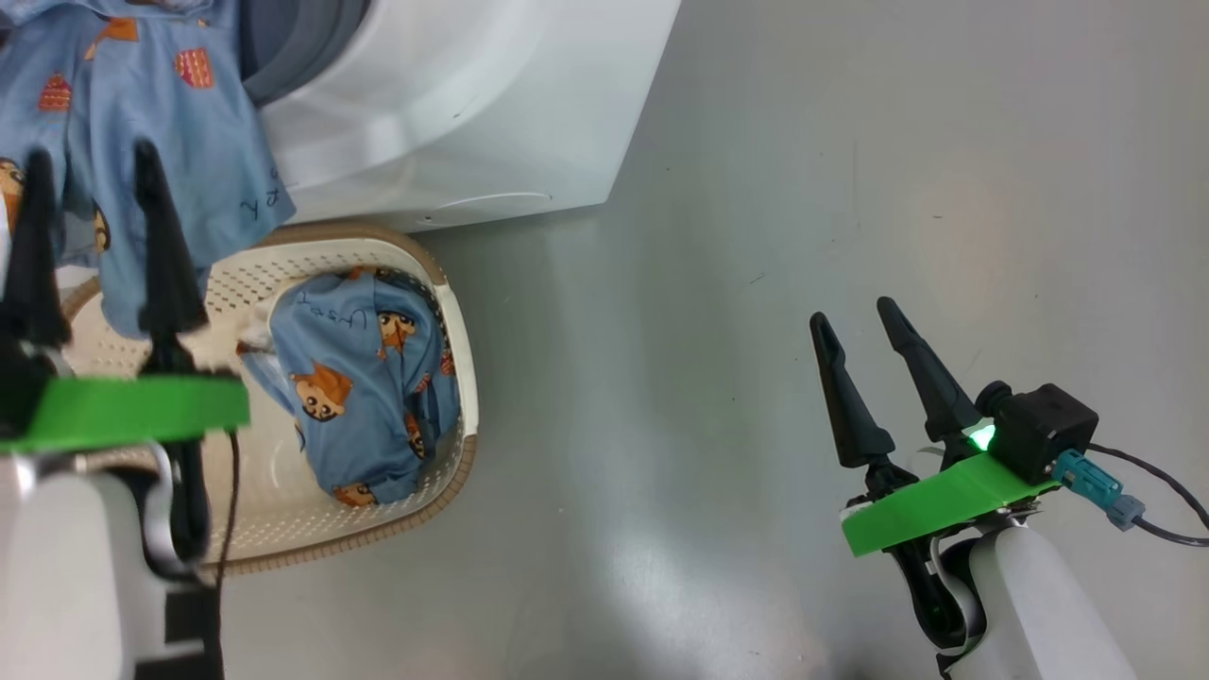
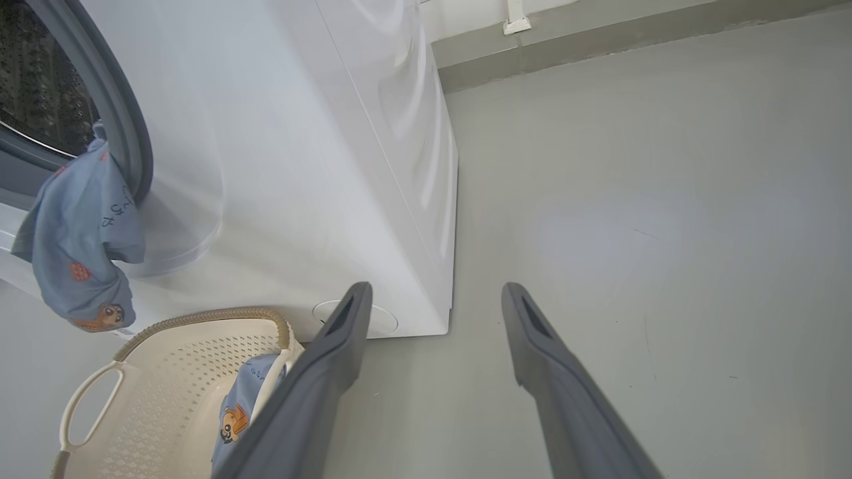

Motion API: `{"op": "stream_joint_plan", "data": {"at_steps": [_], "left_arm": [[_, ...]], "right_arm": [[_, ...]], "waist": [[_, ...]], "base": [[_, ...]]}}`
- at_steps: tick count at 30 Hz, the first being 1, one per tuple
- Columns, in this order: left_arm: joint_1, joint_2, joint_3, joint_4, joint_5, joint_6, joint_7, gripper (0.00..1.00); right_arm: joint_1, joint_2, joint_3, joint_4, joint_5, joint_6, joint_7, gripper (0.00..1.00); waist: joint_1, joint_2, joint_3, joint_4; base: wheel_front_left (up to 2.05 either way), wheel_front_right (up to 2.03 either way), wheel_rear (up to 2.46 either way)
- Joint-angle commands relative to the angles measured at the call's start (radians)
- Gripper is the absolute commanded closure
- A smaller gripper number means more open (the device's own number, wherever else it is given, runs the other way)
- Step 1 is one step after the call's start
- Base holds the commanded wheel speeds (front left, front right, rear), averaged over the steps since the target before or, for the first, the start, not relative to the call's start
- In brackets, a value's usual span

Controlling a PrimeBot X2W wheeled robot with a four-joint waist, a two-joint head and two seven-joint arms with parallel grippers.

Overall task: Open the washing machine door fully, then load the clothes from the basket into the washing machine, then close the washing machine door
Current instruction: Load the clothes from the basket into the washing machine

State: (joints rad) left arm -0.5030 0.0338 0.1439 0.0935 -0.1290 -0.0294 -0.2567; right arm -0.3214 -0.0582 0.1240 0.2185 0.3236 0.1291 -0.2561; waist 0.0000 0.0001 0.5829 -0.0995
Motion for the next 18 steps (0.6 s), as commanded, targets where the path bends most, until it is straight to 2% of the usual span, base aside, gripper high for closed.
{"op": "stream_joint_plan", "data": {"at_steps": [1, 7, 18], "left_arm": [[0.045, 0.02, 0.026, -0.039, 0.003, 0.008, -0.005, 0.0], [0.153, 0.017, 0.006, -0.079, 0.012, 0.022, -0.005, 0.0], [0.337, 0.017, -0.044, -0.099, -0.035, 0.085, -0.005, 0.0]], "right_arm": [[0.025, 0.004, 0.029, -0.018, 0.003, 0.002, -0.006, 0.0], [0.024, 0.005, 0.034, -0.015, 0.004, 0.002, -0.006, 0.0], [0.027, -0.002, 0.054, -0.006, 0.01, 0.002, -0.006, 0.0]], "waist": [[0.0, -0.0001, -0.001, -0.002], [0.0, -0.0001, -0.009, 0.0], [0.0, -0.0001, -0.031, 0.009]], "base": [[0.0, 0.0, 0.0], [0.0, 0.0, 0.0], [0.0, 0.0, 0.0]]}}
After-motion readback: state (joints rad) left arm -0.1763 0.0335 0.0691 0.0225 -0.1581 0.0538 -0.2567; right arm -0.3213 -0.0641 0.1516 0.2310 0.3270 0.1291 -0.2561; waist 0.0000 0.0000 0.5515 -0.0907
